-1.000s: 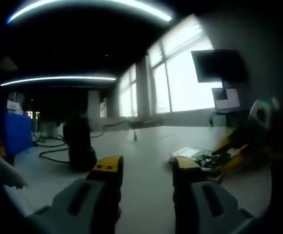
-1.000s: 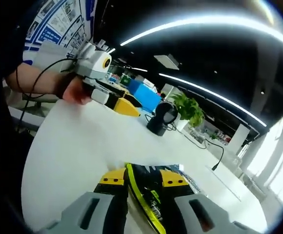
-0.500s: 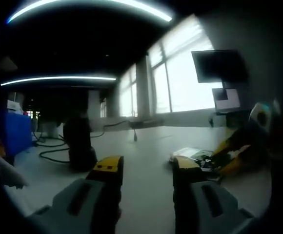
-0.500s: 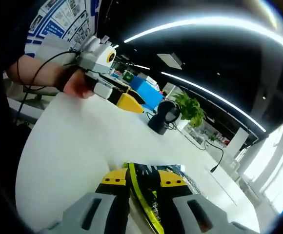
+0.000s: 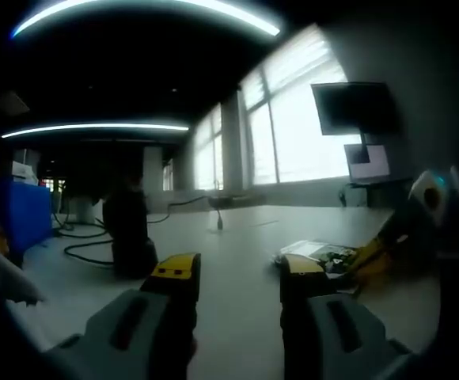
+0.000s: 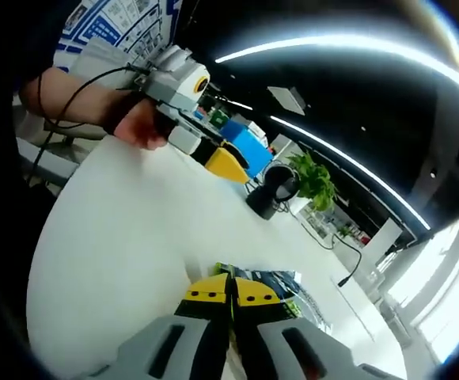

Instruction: Clip sheet goods on table flip sheet goods clip sheet goods scan sheet goods put sheet goods back to table

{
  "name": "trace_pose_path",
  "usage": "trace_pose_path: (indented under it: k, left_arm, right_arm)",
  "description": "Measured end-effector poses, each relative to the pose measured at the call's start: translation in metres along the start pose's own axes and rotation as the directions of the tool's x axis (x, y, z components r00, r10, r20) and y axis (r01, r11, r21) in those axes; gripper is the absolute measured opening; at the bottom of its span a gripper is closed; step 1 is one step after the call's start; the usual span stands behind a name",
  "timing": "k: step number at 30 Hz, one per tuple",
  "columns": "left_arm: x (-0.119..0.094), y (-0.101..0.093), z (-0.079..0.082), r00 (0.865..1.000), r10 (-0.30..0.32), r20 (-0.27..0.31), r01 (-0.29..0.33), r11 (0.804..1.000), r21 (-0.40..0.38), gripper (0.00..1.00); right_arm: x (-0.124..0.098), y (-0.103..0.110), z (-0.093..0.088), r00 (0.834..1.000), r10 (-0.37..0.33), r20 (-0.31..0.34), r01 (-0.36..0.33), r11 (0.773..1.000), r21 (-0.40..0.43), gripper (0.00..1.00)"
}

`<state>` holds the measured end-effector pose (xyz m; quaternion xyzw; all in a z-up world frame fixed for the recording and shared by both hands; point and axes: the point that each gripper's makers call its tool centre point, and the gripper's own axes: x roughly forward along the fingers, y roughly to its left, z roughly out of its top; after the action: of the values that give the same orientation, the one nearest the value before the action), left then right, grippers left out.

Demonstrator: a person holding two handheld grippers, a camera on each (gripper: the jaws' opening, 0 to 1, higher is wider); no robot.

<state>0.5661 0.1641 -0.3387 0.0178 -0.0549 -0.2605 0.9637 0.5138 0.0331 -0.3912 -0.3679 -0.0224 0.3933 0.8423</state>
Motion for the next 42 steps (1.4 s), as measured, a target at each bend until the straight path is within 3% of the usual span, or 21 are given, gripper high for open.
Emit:
trace_pose_path:
  k: [2, 12, 22, 29, 35, 37, 42]
  left_arm:
    - [0.0, 0.0, 0.0, 1.0, 0.0, -0.001, 0.0, 1.0, 0.0, 0.33]
    - [0.0, 0.001, -0.001, 1.0, 0.003, -0.004, -0.003, 1.0, -0.003, 0.33]
    - [0.001, 0.003, -0.002, 1.0, 0.007, -0.009, -0.007, 1.0, 0.002, 0.33]
    - [0.001, 0.003, -0.002, 1.0, 0.006, -0.007, -0.006, 1.0, 0.0, 0.33]
    - [0.001, 0.003, -0.002, 1.0, 0.005, -0.004, -0.005, 1.0, 0.0, 0.33]
    - [0.001, 0.003, -0.002, 1.0, 0.005, -0.004, -0.005, 1.0, -0.001, 0.33]
    - [0.001, 0.003, -0.001, 1.0, 0.005, -0.004, -0.005, 1.0, -0.001, 0.33]
  right_arm:
    - [-0.004, 0.0, 0.0, 1.0, -0.005, 0.004, 0.005, 0.999, -0.035, 0.0]
    - [-0.031, 0.008, 0.003, 0.999, 0.023, 0.047, -0.023, 1.0, -0.008, 0.0]
    - [-0.028, 0.019, -0.003, 0.998, 0.037, 0.044, -0.036, 0.999, -0.022, 0.0]
    - [-0.023, 0.017, -0.001, 0.999, 0.015, 0.048, -0.014, 0.999, -0.029, 0.07]
    - [-0.015, 0.014, -0.004, 0.999, 0.007, 0.046, -0.007, 1.0, -0.012, 0.06]
    - [-0.013, 0.012, -0.005, 0.998, 0.011, 0.054, -0.013, 0.999, 0.038, 0.07]
    - [-0.011, 0.011, -0.005, 0.999, 0.011, 0.051, -0.013, 0.999, 0.038, 0.07]
